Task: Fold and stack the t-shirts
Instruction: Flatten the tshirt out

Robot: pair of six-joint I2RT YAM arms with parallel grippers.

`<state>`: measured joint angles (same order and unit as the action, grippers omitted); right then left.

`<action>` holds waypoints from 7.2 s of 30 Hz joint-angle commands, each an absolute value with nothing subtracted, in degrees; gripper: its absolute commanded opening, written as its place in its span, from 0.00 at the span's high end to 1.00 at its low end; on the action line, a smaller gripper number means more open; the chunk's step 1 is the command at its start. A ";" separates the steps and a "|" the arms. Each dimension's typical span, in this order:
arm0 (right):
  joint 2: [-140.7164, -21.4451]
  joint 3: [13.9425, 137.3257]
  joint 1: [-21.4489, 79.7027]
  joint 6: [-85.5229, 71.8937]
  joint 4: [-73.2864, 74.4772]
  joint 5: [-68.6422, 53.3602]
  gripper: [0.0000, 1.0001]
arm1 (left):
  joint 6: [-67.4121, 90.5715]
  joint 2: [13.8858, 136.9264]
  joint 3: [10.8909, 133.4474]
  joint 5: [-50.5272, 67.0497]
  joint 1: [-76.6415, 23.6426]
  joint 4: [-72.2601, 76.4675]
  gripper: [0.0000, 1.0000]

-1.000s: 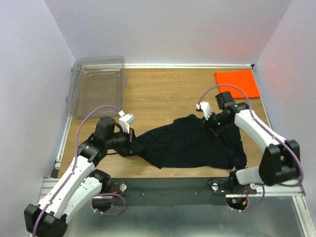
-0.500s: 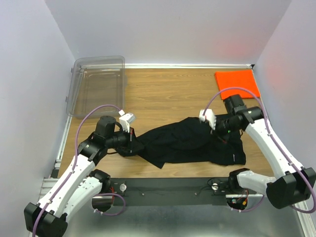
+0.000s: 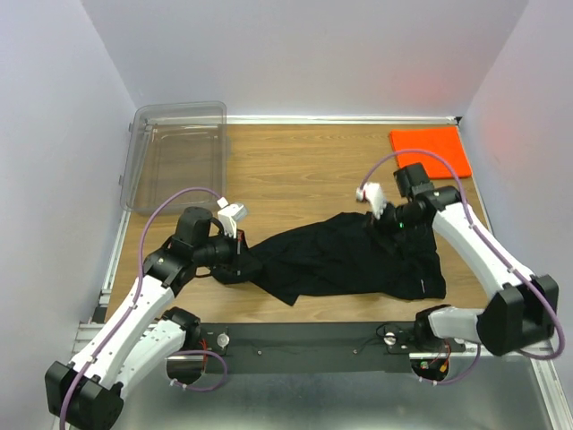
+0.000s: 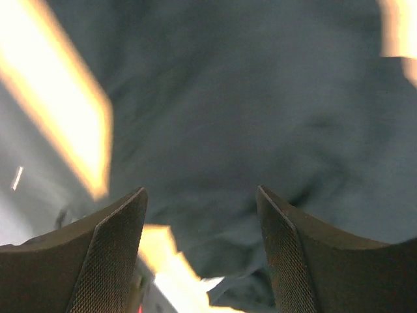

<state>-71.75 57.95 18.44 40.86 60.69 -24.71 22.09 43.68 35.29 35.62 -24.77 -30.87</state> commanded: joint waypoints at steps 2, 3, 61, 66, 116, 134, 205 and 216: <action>-81.10 62.49 14.33 17.96 41.75 -16.79 0.27 | 21.71 42.45 36.47 35.95 -24.87 -31.73 1.00; -83.99 62.84 14.24 15.58 41.14 -16.44 0.29 | 21.53 42.54 36.65 35.77 -24.87 -31.73 1.00; -69.18 77.15 10.99 18.37 33.66 -16.96 1.00 | 21.71 42.97 51.93 17.78 -24.87 -32.08 1.00; -68.29 89.17 10.90 18.02 36.03 -17.14 0.99 | 19.87 46.22 65.52 12.49 -24.87 -31.73 1.00; -77.34 112.39 7.12 11.34 26.11 -9.05 0.99 | 23.38 51.39 63.21 21.03 -24.79 -2.54 1.00; -106.77 101.32 10.19 11.43 13.98 -10.11 0.99 | 15.47 101.66 80.67 -1.67 -21.97 -13.53 1.00; -74.54 135.13 10.11 11.16 30.85 -14.85 0.99 | 10.81 51.78 66.35 -0.63 -35.16 21.08 1.00; -71.54 151.00 6.24 9.31 31.46 -11.52 1.00 | 16.70 38.06 69.87 8.27 -35.51 28.21 1.00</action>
